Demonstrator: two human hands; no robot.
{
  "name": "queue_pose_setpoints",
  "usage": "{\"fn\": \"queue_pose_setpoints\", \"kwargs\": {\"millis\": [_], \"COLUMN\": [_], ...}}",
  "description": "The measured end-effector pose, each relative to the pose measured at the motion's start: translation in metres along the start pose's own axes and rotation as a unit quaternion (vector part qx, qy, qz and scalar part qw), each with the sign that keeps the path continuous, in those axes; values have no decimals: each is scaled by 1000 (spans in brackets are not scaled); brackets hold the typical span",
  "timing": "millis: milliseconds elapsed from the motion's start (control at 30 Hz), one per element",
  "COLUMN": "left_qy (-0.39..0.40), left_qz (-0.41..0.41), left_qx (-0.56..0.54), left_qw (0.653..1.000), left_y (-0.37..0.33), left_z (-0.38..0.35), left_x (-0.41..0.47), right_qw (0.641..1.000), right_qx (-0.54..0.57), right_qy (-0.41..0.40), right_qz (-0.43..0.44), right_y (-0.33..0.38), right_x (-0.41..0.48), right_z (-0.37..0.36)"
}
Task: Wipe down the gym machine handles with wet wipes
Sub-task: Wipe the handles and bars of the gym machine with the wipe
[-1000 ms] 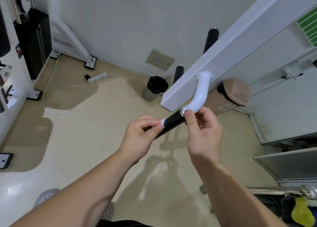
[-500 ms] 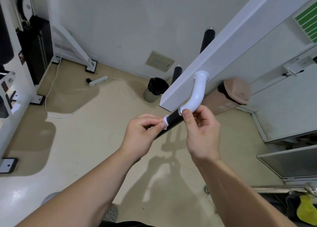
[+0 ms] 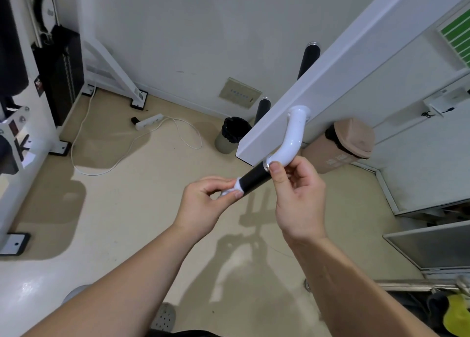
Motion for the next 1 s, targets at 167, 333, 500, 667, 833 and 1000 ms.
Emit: {"fn": "queue_pose_setpoints", "kwargs": {"millis": [167, 333, 500, 667, 833, 1000], "left_qy": [39, 108, 163, 224, 247, 241], "left_qz": [52, -36, -6, 82, 96, -6], "left_qx": [42, 22, 12, 89, 161, 49], "left_qw": [997, 993, 987, 967, 951, 969], "left_y": [14, -56, -69, -40, -44, -93], "left_z": [3, -24, -18, 9, 15, -10], "left_x": [-3, 15, 28, 31, 28, 24], "right_qw": [1000, 999, 996, 986, 981, 978], "right_qx": [-8, -5, 12, 9, -55, -89], "right_qy": [-17, -26, -62, -110, -130, -131], "right_qz": [-15, -31, -55, -125, -133, -133], "right_y": [-1, 7, 20, 28, 31, 37], "right_x": [-5, -9, -8, -15, -20, -17], "right_z": [7, 3, -10, -16, -18, -29]}}
Point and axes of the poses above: each hand's wrist, its own x-axis towards the middle knuckle, its own z-axis out of the back of the hand, y = z × x, the point moved 3 cm from there along x, towards the middle knuckle, and after that the axes turned 11 degrees about y, right-handed, at the moved point
